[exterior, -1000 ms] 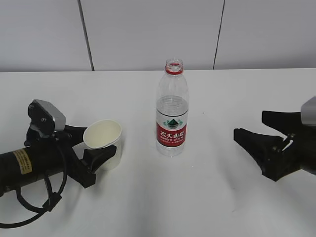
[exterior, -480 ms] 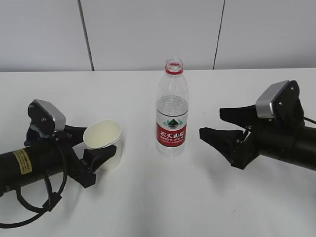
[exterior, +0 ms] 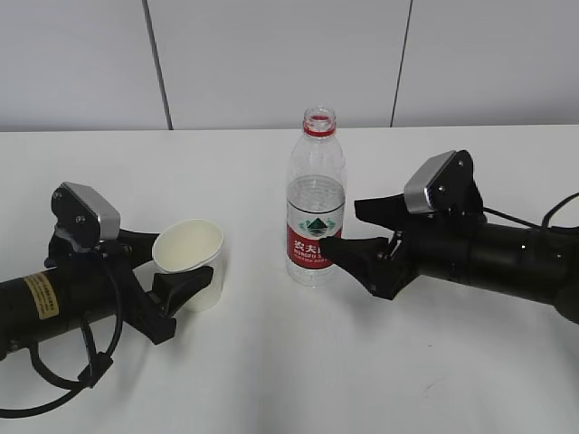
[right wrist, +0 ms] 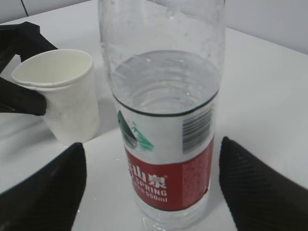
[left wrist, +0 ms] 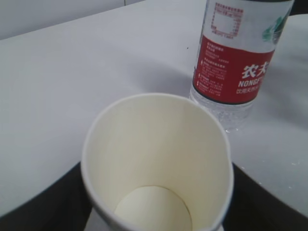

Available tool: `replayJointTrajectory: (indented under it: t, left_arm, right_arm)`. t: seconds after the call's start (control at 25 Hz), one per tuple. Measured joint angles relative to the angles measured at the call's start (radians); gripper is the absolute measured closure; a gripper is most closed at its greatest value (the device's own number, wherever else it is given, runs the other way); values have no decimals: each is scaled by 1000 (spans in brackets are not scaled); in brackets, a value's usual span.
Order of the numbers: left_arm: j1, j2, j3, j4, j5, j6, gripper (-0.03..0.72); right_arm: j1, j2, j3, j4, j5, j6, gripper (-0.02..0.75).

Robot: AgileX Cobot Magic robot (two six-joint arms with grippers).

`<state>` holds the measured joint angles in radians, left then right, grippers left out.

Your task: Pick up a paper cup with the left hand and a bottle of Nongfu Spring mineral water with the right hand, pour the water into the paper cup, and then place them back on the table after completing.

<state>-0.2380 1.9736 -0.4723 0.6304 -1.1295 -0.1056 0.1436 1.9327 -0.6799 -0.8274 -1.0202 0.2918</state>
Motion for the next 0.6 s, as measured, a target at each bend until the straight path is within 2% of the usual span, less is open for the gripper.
replayJointTrajectory:
  t: [0.24,0.6]
  left_arm:
    - [0,0,0,0,0,0,217]
    - [0,0,0,0,0,0,219]
  right_arm:
    - [26,59,-66,53,4,-10,83]
    - [67,127,-152,57,21,-12,83]
